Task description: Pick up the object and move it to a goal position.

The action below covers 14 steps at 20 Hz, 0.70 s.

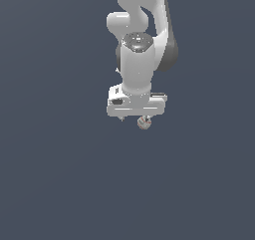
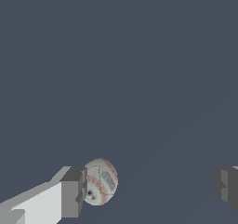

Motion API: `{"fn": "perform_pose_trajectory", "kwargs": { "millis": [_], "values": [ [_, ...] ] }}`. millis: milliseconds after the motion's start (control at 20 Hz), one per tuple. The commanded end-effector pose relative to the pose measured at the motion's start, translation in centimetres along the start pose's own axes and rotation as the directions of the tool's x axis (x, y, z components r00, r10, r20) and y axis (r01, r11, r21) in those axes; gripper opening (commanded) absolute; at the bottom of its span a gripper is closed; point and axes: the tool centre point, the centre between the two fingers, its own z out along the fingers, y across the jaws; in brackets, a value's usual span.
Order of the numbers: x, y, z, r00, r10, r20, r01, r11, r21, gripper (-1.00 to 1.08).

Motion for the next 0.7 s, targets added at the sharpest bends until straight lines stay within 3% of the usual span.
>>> {"fn": "perform_pose_trajectory", "kwargs": {
  "millis": [0, 650],
  "values": [
    [0.0, 0.0, 0.0, 1.0, 0.0, 0.0, 0.0, 1.0, 0.0, 1.0],
    [-0.1, 2.2, 1.1, 0.998, 0.063, 0.013, -0.063, 0.998, 0.006, 1.0]
  ]
}}
